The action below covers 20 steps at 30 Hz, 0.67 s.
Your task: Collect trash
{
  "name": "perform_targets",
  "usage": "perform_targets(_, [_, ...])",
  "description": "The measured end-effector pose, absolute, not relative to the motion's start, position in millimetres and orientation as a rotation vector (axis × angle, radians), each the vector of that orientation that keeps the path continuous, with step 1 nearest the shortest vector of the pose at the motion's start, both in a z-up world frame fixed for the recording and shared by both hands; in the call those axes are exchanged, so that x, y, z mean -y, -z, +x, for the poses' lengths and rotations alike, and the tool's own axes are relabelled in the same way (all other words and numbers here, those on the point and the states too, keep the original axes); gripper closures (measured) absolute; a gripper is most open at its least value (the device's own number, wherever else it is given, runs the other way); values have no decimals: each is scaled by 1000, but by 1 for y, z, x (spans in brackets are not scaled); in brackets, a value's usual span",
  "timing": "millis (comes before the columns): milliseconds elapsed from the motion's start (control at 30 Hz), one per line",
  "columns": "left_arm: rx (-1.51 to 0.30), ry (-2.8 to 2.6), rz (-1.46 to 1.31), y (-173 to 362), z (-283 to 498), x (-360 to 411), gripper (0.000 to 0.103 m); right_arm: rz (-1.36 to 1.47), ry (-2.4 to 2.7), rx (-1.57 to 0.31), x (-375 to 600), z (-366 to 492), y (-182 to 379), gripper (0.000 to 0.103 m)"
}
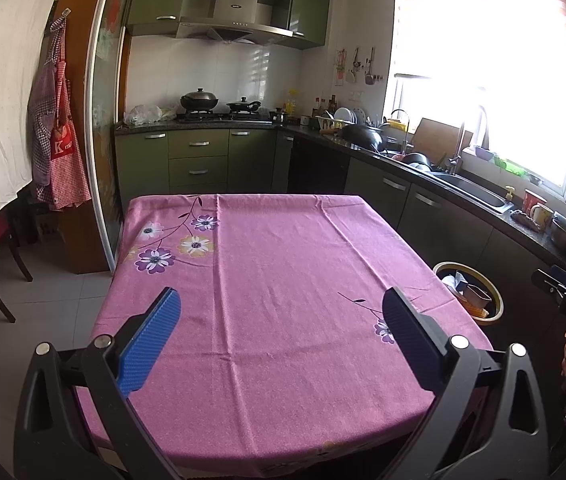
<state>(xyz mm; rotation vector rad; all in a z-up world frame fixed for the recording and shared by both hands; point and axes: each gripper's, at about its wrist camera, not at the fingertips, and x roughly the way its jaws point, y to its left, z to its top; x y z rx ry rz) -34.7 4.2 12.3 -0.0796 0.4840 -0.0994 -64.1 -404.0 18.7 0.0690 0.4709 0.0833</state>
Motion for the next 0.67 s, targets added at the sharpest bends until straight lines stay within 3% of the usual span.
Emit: perform_targets(667, [-543,96,-86,7,6,-16,7,53,-132,-504,387,-41,-9,5])
